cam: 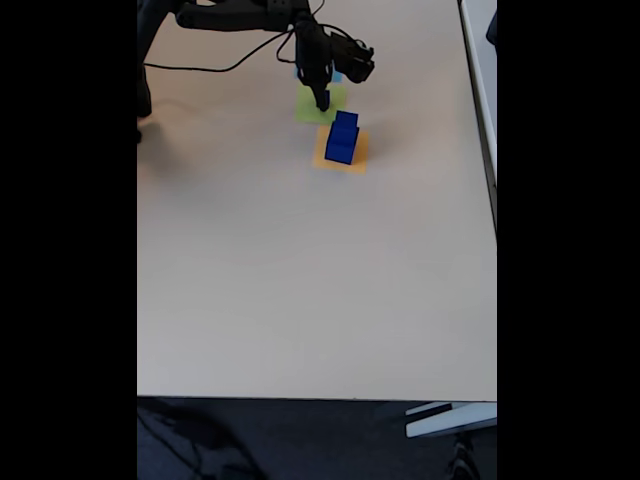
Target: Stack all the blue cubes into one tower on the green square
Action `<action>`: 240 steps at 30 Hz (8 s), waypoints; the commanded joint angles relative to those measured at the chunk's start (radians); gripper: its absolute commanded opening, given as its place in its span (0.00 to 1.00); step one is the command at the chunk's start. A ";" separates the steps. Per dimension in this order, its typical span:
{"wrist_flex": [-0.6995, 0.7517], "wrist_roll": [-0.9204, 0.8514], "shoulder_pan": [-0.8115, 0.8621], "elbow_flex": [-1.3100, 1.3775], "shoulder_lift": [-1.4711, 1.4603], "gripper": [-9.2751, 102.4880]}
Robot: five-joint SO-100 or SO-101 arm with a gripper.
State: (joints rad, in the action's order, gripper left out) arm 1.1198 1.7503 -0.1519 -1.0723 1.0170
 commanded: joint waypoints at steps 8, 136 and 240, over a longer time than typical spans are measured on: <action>0.247 -0.028 -0.012 0.563 -0.132 0.31; 0.347 0.147 -0.262 0.940 -0.580 0.23; 0.044 -0.198 0.029 0.046 0.097 0.09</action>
State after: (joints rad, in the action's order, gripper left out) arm 1.1812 1.5478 -0.1335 -1.0308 1.0078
